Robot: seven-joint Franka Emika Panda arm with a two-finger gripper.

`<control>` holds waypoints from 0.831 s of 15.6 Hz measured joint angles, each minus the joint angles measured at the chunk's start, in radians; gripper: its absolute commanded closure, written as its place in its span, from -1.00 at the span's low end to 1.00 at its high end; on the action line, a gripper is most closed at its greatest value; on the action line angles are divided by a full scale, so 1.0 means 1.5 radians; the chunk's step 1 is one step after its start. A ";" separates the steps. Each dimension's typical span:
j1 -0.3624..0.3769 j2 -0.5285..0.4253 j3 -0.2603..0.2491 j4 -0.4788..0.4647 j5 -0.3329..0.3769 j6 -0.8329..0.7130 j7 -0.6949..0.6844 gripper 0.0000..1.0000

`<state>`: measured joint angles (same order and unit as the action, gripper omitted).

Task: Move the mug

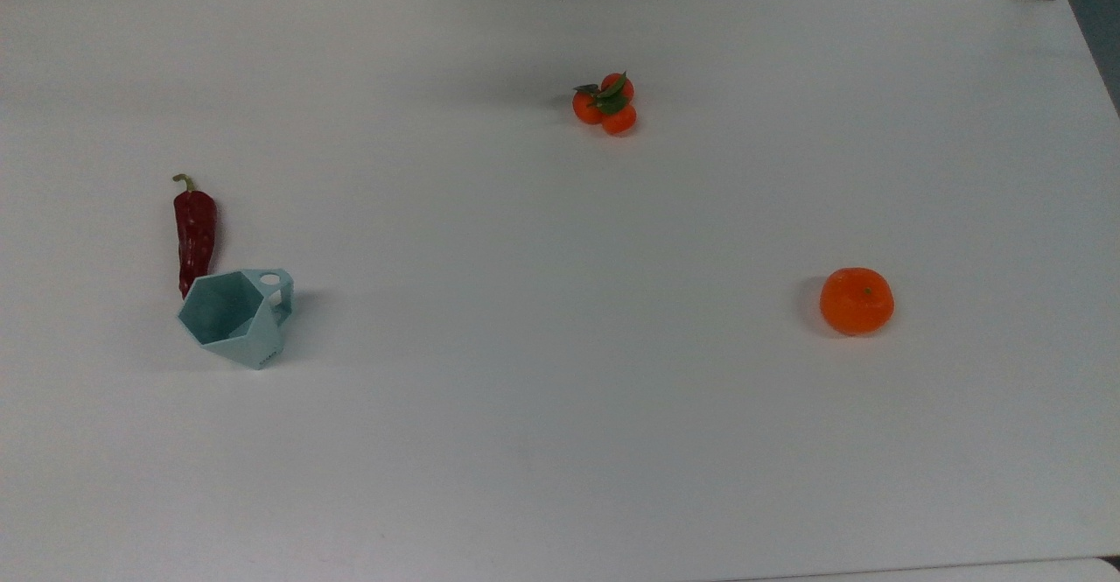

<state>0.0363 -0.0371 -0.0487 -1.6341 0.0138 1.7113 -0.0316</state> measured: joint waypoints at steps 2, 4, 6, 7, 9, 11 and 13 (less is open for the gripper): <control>0.003 0.001 -0.002 -0.001 0.000 0.000 0.000 -1.00; 0.004 0.005 -0.002 -0.003 0.000 0.000 0.000 -1.00; 0.004 0.009 -0.002 -0.003 0.000 0.000 0.000 -1.00; 0.004 0.011 -0.002 -0.003 0.000 0.000 0.000 -1.00; 0.005 0.012 -0.002 -0.003 0.000 0.000 0.000 -1.00; 0.005 0.012 -0.002 -0.003 0.000 0.000 0.000 -1.00; 0.006 0.012 -0.002 -0.003 0.000 0.000 0.000 -1.00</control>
<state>0.0447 -0.0193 -0.0517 -1.6388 0.0138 1.7113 -0.0318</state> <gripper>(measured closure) 0.000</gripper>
